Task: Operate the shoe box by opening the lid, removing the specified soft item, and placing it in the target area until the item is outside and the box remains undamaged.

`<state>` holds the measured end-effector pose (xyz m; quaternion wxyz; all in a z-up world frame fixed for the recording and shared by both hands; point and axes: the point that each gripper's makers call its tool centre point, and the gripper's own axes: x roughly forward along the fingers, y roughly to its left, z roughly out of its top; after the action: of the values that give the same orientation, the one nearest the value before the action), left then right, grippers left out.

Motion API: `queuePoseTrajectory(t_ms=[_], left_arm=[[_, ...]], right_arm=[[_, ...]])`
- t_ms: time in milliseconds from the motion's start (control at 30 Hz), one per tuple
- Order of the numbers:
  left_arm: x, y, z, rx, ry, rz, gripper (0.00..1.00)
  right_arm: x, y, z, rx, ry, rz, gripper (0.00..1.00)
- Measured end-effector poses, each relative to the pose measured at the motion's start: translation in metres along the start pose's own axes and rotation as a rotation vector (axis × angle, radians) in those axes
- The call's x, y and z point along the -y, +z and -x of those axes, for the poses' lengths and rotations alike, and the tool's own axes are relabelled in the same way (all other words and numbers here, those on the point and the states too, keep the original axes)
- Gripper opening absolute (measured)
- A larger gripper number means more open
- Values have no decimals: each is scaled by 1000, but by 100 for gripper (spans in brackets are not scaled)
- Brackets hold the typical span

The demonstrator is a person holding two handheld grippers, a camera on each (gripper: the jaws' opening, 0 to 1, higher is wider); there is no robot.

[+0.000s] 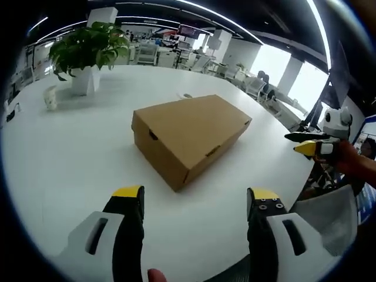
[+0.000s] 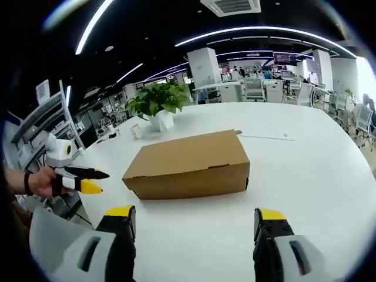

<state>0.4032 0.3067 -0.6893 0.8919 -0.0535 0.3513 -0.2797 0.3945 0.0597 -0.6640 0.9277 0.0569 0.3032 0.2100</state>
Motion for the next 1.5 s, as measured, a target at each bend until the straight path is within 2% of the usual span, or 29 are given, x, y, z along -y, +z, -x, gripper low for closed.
queuePoseTrajectory(t_ms=[200, 433, 700, 1133, 1433, 1500], left_arm=[[-2, 0, -19, -21, -1, -6, 71], [2, 0, -39, -39, 3, -12, 70], [-3, 2, -55, -57, 17, -18, 70], [-7, 6, -76, -76, 44, -20, 69], [-13, 10, -88, -77, 57, 6, 68], [-13, 11, -89, -81, 62, 1, 67]], right_arm=[[9, 4, -22, -33, 26, 26, 82], [19, -5, -43, -120, 61, 108, 81], [38, -13, -67, -186, 62, 136, 81], [49, 1, -102, -208, 88, 179, 79], [47, 12, -111, -210, 96, 216, 78], [49, 13, -112, -211, 93, 223, 74]])
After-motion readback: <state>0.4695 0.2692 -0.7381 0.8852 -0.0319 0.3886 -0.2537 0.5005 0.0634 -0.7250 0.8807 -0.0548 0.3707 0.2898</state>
